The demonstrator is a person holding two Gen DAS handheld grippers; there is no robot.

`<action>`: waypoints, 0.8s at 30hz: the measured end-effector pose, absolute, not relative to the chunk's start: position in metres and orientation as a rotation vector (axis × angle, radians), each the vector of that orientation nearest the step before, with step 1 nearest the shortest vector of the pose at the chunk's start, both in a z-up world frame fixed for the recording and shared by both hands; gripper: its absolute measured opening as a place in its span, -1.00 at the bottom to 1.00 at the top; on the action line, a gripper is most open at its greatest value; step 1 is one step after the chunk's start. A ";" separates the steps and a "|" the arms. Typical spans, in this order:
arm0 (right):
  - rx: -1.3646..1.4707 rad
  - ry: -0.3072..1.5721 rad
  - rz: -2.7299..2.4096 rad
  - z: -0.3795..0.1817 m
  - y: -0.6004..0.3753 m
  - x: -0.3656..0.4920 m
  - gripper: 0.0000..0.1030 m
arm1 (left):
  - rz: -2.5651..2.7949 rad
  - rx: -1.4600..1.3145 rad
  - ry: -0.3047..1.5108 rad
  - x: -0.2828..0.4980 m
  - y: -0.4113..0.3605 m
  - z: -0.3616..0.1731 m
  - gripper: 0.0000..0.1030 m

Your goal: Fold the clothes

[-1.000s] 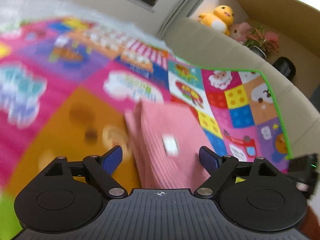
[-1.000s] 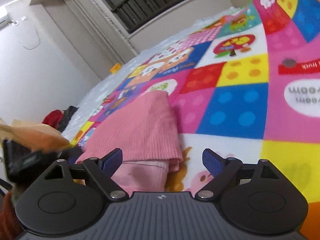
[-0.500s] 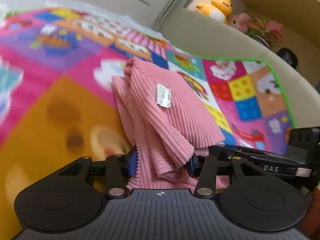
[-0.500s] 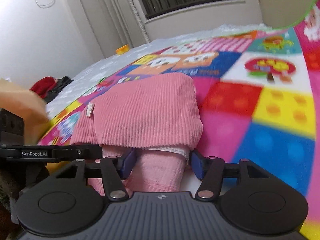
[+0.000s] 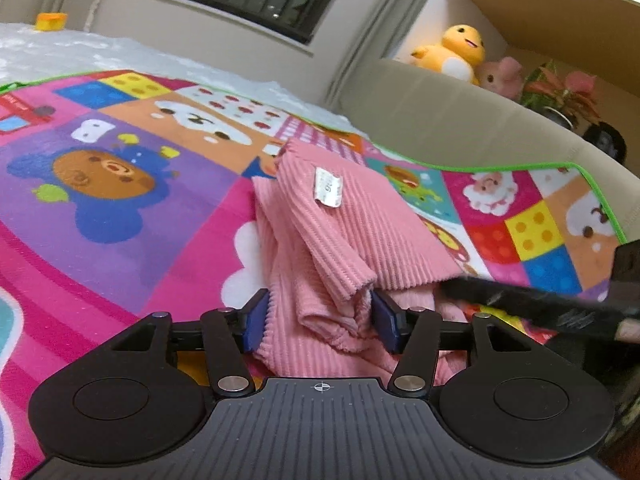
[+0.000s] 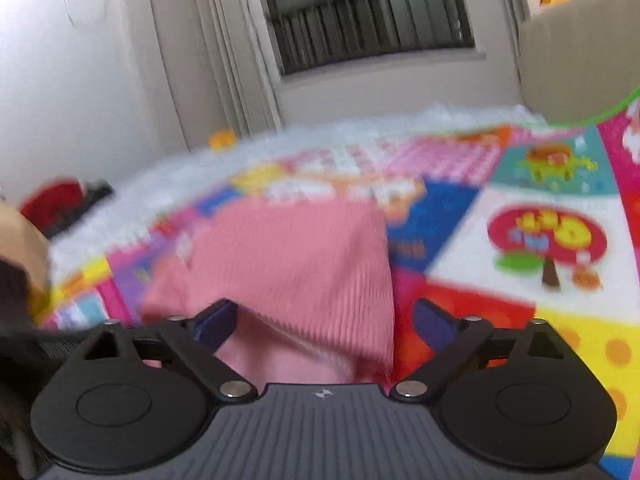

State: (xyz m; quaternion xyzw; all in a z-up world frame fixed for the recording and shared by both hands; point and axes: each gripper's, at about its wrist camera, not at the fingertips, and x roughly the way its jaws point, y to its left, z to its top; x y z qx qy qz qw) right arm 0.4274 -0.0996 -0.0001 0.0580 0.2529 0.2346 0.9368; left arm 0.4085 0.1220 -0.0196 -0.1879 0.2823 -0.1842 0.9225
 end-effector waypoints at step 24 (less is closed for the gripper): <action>-0.078 0.536 0.405 0.016 -0.061 0.424 1.00 | -0.438 -0.399 0.590 0.408 0.128 -0.021 0.37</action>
